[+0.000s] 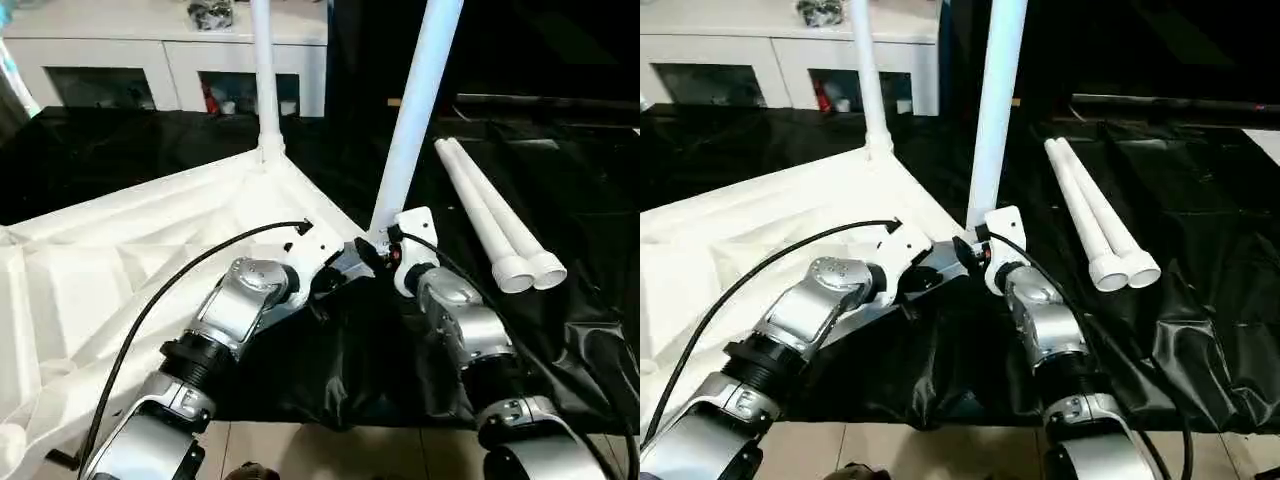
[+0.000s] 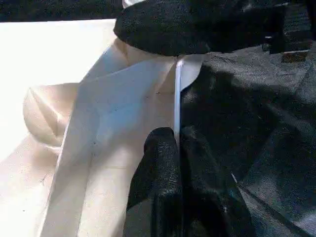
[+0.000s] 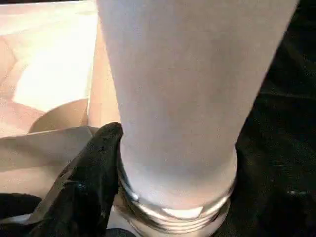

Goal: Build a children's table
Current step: Rotate leg to tighten

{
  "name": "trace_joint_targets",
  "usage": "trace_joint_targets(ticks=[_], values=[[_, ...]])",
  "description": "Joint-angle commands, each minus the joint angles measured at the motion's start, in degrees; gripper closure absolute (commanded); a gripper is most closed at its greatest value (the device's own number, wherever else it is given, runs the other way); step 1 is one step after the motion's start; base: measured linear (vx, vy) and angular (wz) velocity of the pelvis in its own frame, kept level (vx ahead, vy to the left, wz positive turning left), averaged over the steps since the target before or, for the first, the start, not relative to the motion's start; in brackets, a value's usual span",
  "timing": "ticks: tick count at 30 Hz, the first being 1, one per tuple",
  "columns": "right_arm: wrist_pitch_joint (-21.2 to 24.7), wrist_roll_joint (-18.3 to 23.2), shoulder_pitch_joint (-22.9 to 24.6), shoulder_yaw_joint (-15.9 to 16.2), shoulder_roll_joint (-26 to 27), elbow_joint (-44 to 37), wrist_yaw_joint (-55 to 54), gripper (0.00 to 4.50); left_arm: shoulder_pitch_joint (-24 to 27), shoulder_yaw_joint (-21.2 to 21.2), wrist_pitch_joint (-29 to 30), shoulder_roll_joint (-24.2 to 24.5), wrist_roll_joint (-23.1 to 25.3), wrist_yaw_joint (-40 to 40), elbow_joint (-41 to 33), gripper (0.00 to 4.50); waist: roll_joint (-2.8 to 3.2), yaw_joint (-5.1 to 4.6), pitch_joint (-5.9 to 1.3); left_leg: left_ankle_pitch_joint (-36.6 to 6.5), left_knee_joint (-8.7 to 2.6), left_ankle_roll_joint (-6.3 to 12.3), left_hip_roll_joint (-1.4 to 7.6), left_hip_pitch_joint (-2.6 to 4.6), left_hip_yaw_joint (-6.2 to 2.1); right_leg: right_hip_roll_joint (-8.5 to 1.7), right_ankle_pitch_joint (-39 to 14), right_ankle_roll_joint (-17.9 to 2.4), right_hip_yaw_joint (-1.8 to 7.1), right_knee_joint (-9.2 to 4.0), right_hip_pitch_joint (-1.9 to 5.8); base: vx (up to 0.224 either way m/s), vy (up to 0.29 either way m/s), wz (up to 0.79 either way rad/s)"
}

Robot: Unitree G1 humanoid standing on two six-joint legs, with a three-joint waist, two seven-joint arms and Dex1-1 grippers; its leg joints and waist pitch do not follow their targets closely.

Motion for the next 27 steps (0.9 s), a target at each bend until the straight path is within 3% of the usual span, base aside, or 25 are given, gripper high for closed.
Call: trace_joint_targets(ticks=[1,5,6,12,15,20,21,25,27], values=[[-0.3,1.5,-0.5,3.8,2.9,0.2,4.2,0.85,-0.5,-1.1,-3.7,-0.8,-0.2,-0.8,-1.3,4.50,-0.17,-0.07,-4.13,-19.6,-4.87,-1.26,4.66,1.62,-3.01,-5.48,-20.3,-10.3,3.12,-4.92,1.52,0.000,0.000,0.00],[-1.3,0.1,0.1,5.9,-0.8,-1.3,10.1,0.71,1.0,-1.9,-5.4,1.6,-1.1,-5.7,-3.6,4.50,-0.12,0.04,-4.27,-17.3,-4.71,-0.56,4.67,1.51,-2.80,-5.39,-17.7,-11.3,3.17,-4.55,1.70,0.000,0.000,0.00],[-1.4,0.1,0.6,6.5,-2.2,-2.5,12.6,0.71,1.6,-2.3,-6.9,2.5,-1.7,-8.0,-4.4,4.50,-0.08,0.19,-4.32,-16.2,-4.64,0.32,4.74,1.19,-2.77,-5.46,-16.5,-11.4,3.16,-4.40,2.07,0.000,0.000,0.00],[-1.6,0.6,3.0,9.3,-9.3,-8.1,25.5,0.71,4.2,-3.4,-9.5,7.0,-4.1,-16.8,-8.3,4.50,0.00,0.69,-4.70,-11.7,-4.18,2.45,4.98,1.35,-2.41,-5.10,-9.4,-13.5,3.18,-3.32,2.05,0.000,0.000,0.00],[-1.7,1.3,3.6,10.1,-11.8,-9.9,30.0,0.71,4.8,-3.7,-9.8,8.4,-4.5,-19.2,-9.2,4.50,-0.13,0.91,-4.77,-8.9,-4.04,3.73,4.95,1.07,-2.32,-4.93,-5.5,-14.8,3.03,-2.78,2.20,0.000,0.000,0.00],[-0.4,4.0,4.2,11.2,-16.4,-13.5,39.9,0.71,5.8,-4.2,-10.9,11.3,-5.6,-24.6,-10.9,4.50,-0.25,1.59,-4.38,-13.3,-4.23,2.26,5.14,1.55,-2.32,-5.08,-13.5,-13.6,3.14,-3.62,1.89,0.000,0.000,0.00],[0.1,4.4,4.3,11.6,-17.1,-14.1,41.6,0.94,6.1,-4.5,-10.9,11.8,-6.0,-25.6,-11.6,4.50,-0.16,1.60,-4.36,-13.6,-4.33,1.94,5.19,1.45,-2.39,-5.10,-14.2,-13.5,3.16,-3.52,1.89,0.000,0.000,0.00],[1.4,5.0,4.4,12.3,-18.2,-15.3,45.1,1.06,6.8,-4.8,-10.5,12.9,-6.5,-27.9,-13.0,4.50,-0.22,1.65,-4.34,-13.8,-4.32,1.67,5.19,1.49,-2.35,-5.09,-14.2,-13.6,3.22,-3.53,1.81,0.000,0.000,0.00],[1.7,4.8,4.5,13.1,-18.8,-15.7,46.2,1.36,7.0,-5.0,-10.6,13.3,-6.5,-28.6,-13.2,4.50,-0.30,1.70,-4.32,-13.7,-4.31,1.58,5.12,1.50,-2.36,-5.07,-14.8,-13.4,3.20,-3.61,1.77,0.000,0.000,0.00]])
